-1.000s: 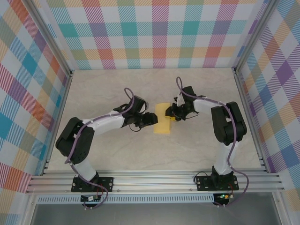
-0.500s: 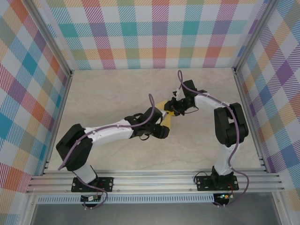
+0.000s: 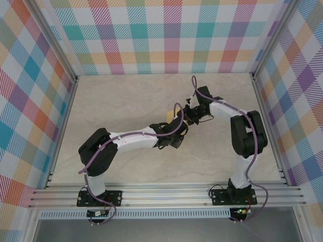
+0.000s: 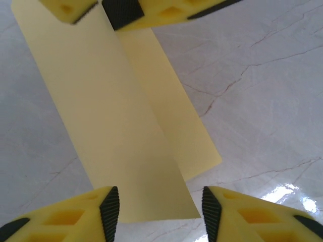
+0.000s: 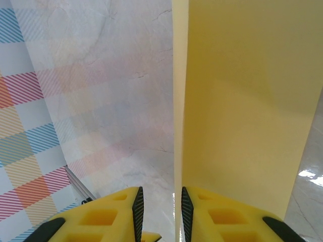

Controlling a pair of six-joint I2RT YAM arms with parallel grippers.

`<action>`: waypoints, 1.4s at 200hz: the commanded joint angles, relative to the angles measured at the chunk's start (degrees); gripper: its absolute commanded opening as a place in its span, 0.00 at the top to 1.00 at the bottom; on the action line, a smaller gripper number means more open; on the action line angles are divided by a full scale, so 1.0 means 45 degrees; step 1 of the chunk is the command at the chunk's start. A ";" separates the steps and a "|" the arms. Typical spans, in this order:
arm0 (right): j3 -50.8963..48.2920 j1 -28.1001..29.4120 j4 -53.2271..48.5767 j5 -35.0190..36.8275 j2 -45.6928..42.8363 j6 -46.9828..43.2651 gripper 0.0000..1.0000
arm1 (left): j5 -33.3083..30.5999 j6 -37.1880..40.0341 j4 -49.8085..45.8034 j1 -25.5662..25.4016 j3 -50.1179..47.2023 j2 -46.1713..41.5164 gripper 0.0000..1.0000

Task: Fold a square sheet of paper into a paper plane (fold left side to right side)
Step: Fold the triangle a second time at the center of the table.

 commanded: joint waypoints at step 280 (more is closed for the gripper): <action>-0.5864 0.0078 0.4263 0.0054 -0.2294 0.1213 0.95 | 0.4584 -0.0494 0.0900 0.1994 -0.0717 -0.0984 0.97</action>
